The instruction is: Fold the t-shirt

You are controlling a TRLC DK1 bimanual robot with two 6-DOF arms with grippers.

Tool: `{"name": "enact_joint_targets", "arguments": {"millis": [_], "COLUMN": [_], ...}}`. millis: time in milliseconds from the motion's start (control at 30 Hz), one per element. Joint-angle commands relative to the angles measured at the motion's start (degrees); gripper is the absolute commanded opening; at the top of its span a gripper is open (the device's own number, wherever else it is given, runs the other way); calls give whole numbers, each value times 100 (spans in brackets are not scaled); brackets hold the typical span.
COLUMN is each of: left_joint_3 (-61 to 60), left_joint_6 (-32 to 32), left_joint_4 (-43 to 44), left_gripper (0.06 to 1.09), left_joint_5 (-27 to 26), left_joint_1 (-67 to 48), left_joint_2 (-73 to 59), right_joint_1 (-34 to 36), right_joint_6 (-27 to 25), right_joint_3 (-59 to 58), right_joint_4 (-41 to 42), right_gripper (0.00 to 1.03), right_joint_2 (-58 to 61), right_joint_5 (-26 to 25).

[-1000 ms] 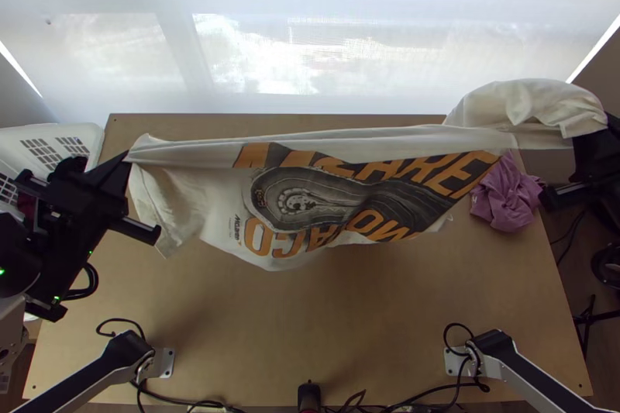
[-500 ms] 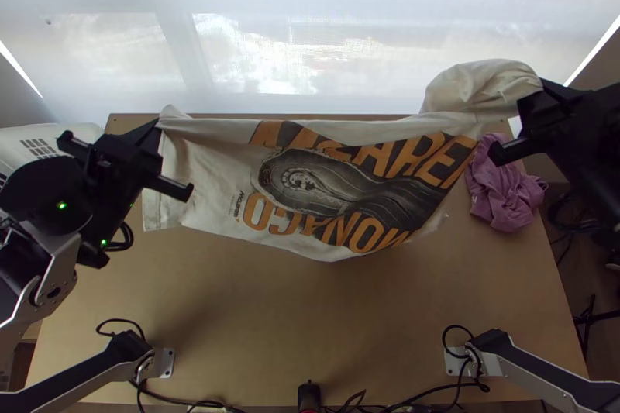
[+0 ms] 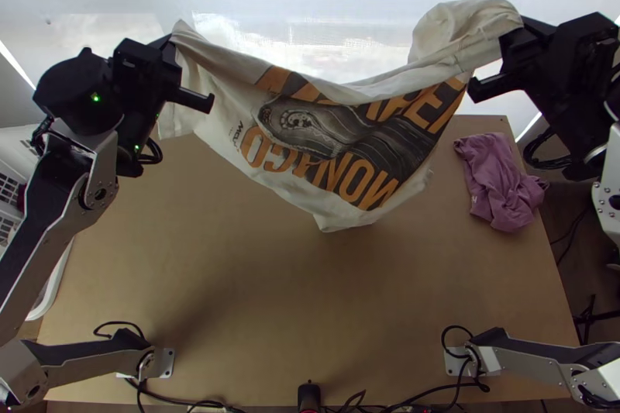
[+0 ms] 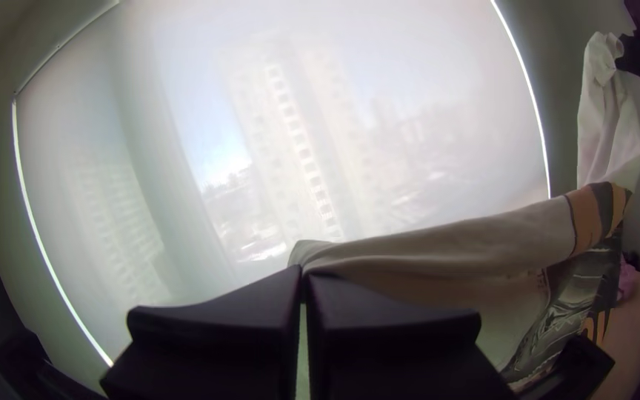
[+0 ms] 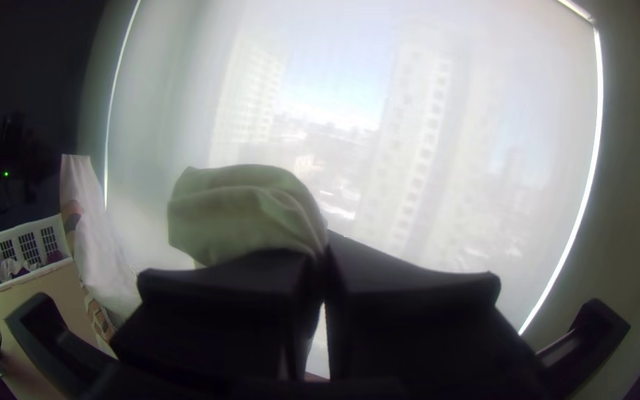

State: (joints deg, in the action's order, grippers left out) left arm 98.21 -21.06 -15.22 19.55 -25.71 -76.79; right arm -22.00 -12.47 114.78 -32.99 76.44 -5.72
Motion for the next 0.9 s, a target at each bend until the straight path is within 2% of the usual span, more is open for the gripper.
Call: {"name": "enact_joint_targets", "arguments": {"millis": [0,300,533,733,867], "left_joint_3": [576,664,664,708,515], "left_joint_6": [84,137,137,207,533], "left_joint_4": [222,186,-209,-930,-1554], "left_gripper": [9,9,9,9,9], "left_joint_5": [-13,5,58,102,93], "left_joint_1": [137,14,-338,-795,-927], "left_joint_2": [-160,639,1316,1703,1747], "right_joint_1": [47,47,29,-6,-94], "right_joint_6": [-19,-27,-36,69,219], "right_joint_3": [563,800,941,1301,1240], "right_joint_4": [47,-366,-427,-761,-963], "right_gripper": [2,3,3,3,3], "right_joint_2": [46,-692,-1149,-1220,-1220], "right_joint_5": [-44,-158,-184,-176,-176]}}
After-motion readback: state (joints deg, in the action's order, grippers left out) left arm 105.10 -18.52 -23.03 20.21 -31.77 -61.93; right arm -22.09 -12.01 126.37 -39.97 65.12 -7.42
